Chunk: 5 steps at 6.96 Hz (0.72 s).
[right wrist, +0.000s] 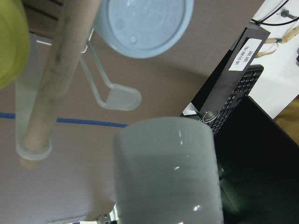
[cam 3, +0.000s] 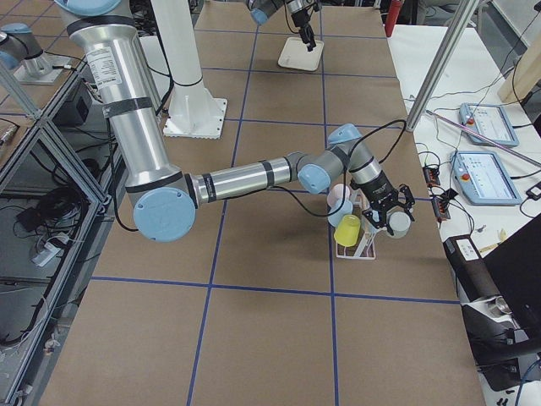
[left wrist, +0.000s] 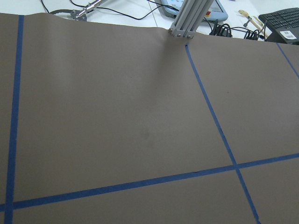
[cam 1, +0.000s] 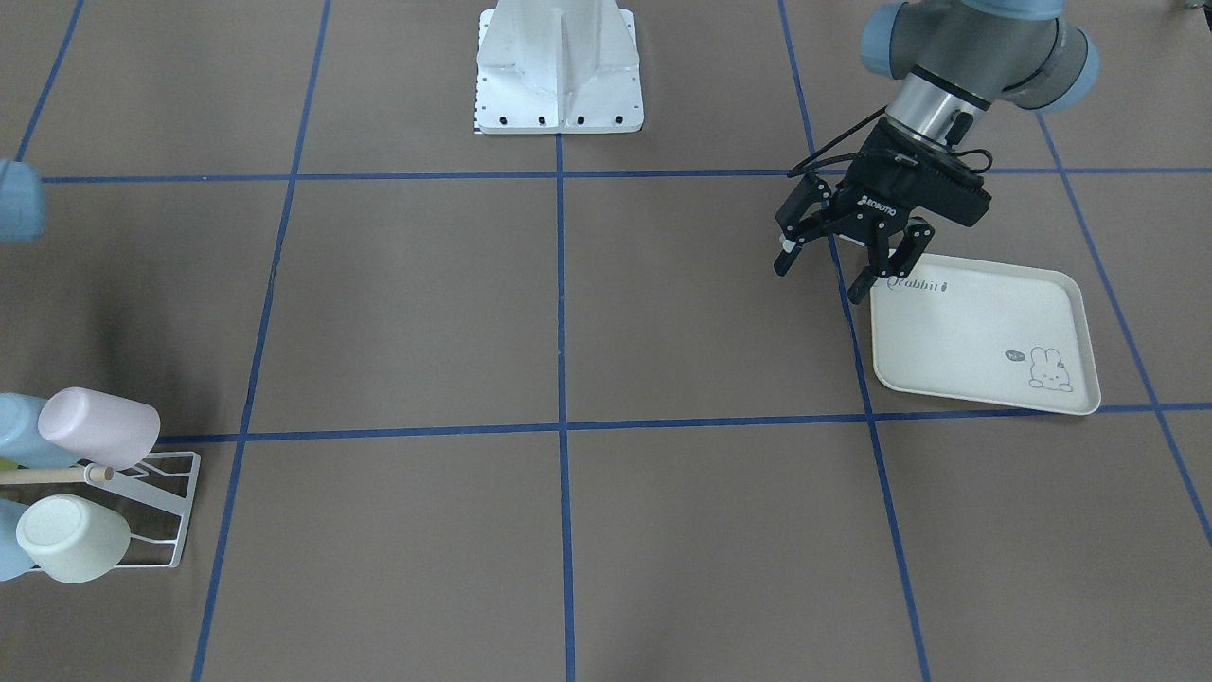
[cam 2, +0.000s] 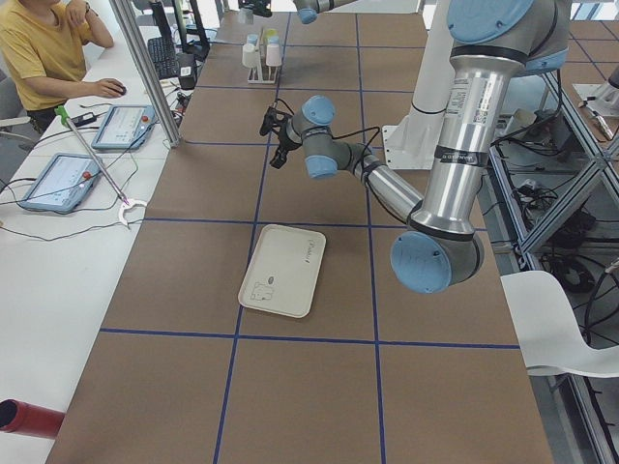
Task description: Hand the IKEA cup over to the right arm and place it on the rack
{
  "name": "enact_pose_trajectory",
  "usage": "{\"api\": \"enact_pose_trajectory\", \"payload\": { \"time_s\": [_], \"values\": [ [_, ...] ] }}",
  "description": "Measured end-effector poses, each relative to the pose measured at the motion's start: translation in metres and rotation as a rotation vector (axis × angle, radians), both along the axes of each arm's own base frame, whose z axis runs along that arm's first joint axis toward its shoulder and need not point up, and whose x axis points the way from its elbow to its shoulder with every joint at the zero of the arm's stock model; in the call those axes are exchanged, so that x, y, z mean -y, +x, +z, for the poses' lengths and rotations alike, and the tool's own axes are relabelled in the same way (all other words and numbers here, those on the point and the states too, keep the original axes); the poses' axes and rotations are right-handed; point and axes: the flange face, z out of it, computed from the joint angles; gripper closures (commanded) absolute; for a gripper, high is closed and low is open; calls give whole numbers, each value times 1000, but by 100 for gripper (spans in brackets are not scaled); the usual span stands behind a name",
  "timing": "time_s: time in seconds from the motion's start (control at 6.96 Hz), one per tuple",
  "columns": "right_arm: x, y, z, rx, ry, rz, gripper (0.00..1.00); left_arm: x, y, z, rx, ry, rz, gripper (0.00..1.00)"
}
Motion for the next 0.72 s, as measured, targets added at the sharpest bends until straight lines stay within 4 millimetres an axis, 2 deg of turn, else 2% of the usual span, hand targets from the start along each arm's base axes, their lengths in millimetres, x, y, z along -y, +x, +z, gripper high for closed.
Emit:
{"api": "enact_pose_trajectory", "payload": {
  "time_s": [0.43,0.72],
  "values": [
    [-3,-19,2,-29,8,-12,100,0,1,1,1,-1,1,0],
    [-4,-24,3,-40,9,-15,100,0,1,1,1,-2,1,0]
  ]
}}
